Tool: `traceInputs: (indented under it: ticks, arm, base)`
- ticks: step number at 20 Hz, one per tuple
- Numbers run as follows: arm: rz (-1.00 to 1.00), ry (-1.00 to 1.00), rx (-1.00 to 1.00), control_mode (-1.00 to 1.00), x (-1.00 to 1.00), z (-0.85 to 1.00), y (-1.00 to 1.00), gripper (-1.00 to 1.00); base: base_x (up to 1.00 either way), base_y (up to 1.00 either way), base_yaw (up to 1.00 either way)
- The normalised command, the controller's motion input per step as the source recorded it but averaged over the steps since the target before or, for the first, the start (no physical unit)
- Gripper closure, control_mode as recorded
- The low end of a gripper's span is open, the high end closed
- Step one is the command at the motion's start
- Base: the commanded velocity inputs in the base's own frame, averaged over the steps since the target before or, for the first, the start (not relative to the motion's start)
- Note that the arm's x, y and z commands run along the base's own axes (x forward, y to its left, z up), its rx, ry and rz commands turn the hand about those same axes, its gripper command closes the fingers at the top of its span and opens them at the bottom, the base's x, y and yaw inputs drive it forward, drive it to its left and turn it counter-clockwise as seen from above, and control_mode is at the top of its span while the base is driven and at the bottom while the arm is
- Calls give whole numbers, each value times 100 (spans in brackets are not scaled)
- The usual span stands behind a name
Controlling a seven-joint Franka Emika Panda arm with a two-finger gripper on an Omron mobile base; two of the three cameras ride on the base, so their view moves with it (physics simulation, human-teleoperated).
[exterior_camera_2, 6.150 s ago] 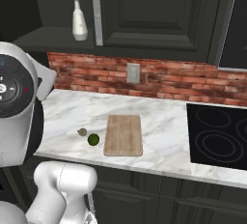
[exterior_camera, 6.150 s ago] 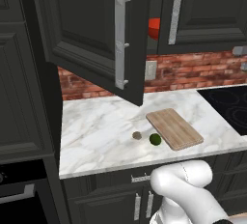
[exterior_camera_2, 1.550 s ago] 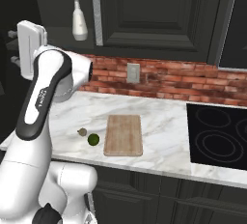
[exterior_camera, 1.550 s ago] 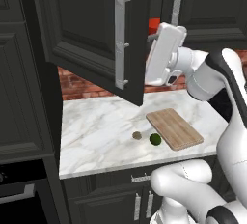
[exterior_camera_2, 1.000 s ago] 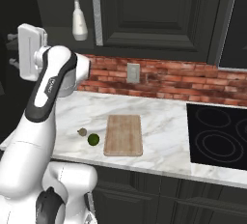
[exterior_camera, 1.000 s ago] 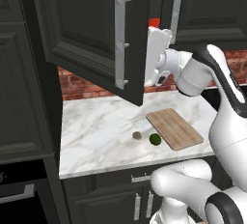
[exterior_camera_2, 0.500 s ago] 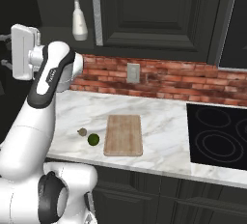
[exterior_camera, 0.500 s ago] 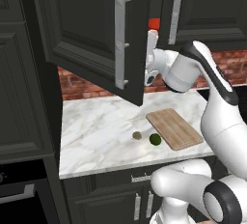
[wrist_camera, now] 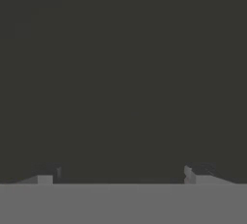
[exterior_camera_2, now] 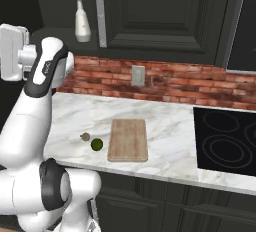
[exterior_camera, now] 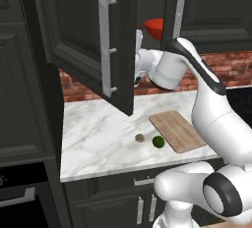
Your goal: Open the cabinet. Place the bowl and condiment on the counter. Then place the lime and garlic on the cutting board.
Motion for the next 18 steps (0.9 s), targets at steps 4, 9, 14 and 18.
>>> traceInputs:
  ticks: [4,9,14,18]
  arm:
    - [7,0,0,-100,0,0,52,-100]
    - [2,0,0,-100,0,0,53,-100]
    - [0,-5,-2,-100,0,0,54,-100]
    - [0,-12,-5,-100,0,0,56,-100]
  base:
    - [0,0,0]
    - [0,0,0]
    - [0,0,0]
    - [0,0,0]
